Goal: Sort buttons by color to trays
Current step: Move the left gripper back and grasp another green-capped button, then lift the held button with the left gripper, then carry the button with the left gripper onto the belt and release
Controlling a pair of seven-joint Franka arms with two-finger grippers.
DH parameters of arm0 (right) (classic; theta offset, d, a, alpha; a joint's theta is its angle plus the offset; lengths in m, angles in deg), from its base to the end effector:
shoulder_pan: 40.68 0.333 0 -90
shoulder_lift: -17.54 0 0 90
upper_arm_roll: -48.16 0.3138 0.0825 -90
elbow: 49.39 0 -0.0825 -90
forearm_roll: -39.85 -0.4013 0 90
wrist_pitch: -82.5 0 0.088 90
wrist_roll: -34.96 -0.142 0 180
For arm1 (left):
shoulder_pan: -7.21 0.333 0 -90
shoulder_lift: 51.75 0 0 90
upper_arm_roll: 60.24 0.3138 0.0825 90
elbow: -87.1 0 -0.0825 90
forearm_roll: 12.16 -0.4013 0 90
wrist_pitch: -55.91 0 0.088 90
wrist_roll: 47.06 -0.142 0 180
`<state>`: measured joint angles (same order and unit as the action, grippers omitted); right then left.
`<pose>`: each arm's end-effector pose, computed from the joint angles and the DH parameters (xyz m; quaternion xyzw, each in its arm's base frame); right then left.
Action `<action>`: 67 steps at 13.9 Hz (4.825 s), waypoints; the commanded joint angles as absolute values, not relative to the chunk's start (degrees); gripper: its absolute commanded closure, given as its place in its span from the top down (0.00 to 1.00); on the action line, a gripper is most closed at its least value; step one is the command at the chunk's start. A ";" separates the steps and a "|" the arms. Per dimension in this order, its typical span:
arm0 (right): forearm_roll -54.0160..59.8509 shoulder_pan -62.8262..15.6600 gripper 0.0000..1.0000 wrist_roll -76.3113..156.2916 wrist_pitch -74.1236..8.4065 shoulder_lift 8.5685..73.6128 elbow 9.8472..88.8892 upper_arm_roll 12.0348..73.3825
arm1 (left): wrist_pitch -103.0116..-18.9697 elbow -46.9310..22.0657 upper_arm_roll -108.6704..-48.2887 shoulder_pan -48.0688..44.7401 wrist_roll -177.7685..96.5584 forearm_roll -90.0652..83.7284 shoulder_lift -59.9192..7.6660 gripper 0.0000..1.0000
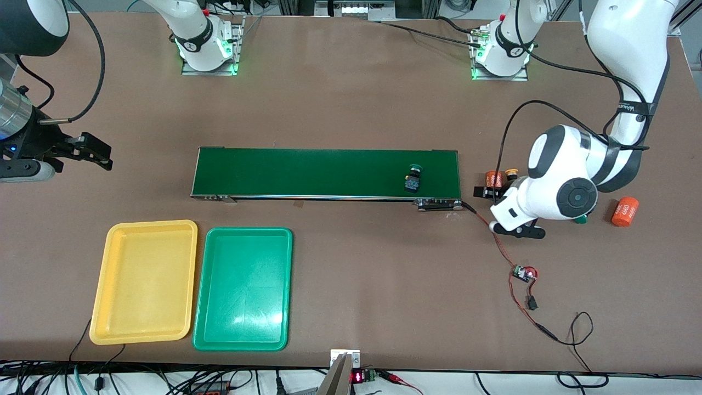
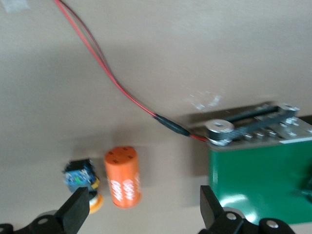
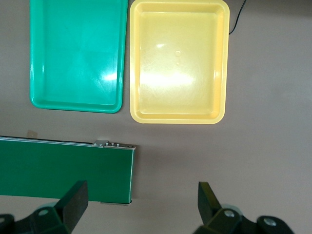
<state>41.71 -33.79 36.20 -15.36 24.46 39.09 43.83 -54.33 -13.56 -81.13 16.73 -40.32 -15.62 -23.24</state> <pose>0.6204 0.0258 0.5412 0.9989 0.0354 0.0219 0.0204 0.6164 -0.1086 0.2350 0.9860 -0.0470 -0.1553 0.0371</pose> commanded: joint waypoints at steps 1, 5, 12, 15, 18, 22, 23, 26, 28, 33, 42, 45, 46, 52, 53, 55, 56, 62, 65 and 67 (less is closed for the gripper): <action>41.26 -33.56 1.00 36.45 -15.76 24.13 39.38 44.03 | -58.26 -17.40 -81.86 23.71 -46.16 -16.55 -25.03 1.00; 41.26 -34.09 1.00 36.80 -15.50 24.04 39.38 43.85 | -60.10 -18.63 -81.69 28.04 -46.88 -16.64 -24.68 1.00; 41.26 -34.00 1.00 36.89 -15.32 24.04 39.38 43.85 | -70.11 -26.79 -81.77 30.50 -46.88 -16.64 -24.32 1.00; 41.26 -33.91 1.00 36.80 -15.32 24.04 39.38 43.85 | -75.13 -31.45 -81.69 30.50 -46.88 -16.82 -25.99 1.00; 41.26 -34.00 1.00 36.89 -15.24 24.04 39.38 43.85 | -75.92 -32.95 -81.69 30.59 -46.88 -16.99 -26.52 1.00; 41.26 -34.18 1.00 36.89 -15.15 24.04 39.47 43.68 | -81.02 -38.13 -81.69 30.68 -46.97 -16.99 -28.28 1.00; 41.26 -34.18 1.00 36.89 -15.15 24.04 39.47 43.68 | -81.11 -38.49 -81.69 30.59 -46.97 -16.99 -28.54 1.00; 41.26 -34.26 1.00 36.89 -15.06 24.04 39.47 43.59 | -81.11 -39.81 -81.69 30.68 -46.97 -16.99 -29.25 1.00; 41.26 -34.18 1.00 36.89 -15.15 24.04 39.47 43.59 | -81.81 -40.42 -81.69 30.68 -46.97 -16.99 -29.25 1.00; 41.26 -34.18 1.00 36.89 -15.06 24.04 39.47 43.59 | -84.19 -41.74 -81.60 30.59 -46.88 -17.00 -28.81 1.00; 41.26 -34.09 1.00 36.89 -15.06 24.04 39.47 43.59 | -84.19 -43.06 -81.60 30.59 -46.88 -17.08 -28.54 0.99; 41.26 -34.09 1.00 36.89 -15.15 24.04 39.47 43.59 | -84.10 -43.06 -81.60 30.59 -46.97 -17.08 -28.54 0.80; 41.26 -34.09 1.00 36.89 -15.15 24.04 39.47 43.59 | -84.10 -43.06 -81.60 30.59 -46.97 -17.08 -28.54 0.68; 41.26 -33.91 1.00 36.89 -15.06 24.04 39.47 43.59 | -83.84 -42.98 -81.77 30.41 -47.93 -17.08 -28.98 0.26; 41.26 -33.83 1.00 36.89 -15.06 24.04 39.47 43.59 | -83.75 -42.80 -81.77 30.41 -49.94 -17.08 -29.42 0.24; 41.26 -33.91 1.00 36.89 -15.15 24.04 39.47 43.68 | -83.66 -42.36 -82.04 30.50 -52.32 -17.08 -30.65 0.24; 41.26 -33.91 1.00 36.89 -15.06 24.04 39.47 43.68 | -83.31 -42.36 -82.30 30.24 -52.33 -17.08 -31.52 0.24; 41.26 -33.74 1.00 36.89 -15.06 24.04 39.47 43.68 | -71.72 -36.13 -91.70 29.80 -51.80 -16.99 -34.96 0.20; 41.26 -33.65 1.00 36.89 -15.06 24.04 39.47 43.76 | -71.71 -34.90 -95.56 28.48 -48.57 -16.91 -34.17 0.20; 41.26 -33.74 1.00 36.89 -15.15 24.04 39.47 43.76 | -71.71 -34.54 -96.98 26.12 -43.21 -16.91 -33.12 0.19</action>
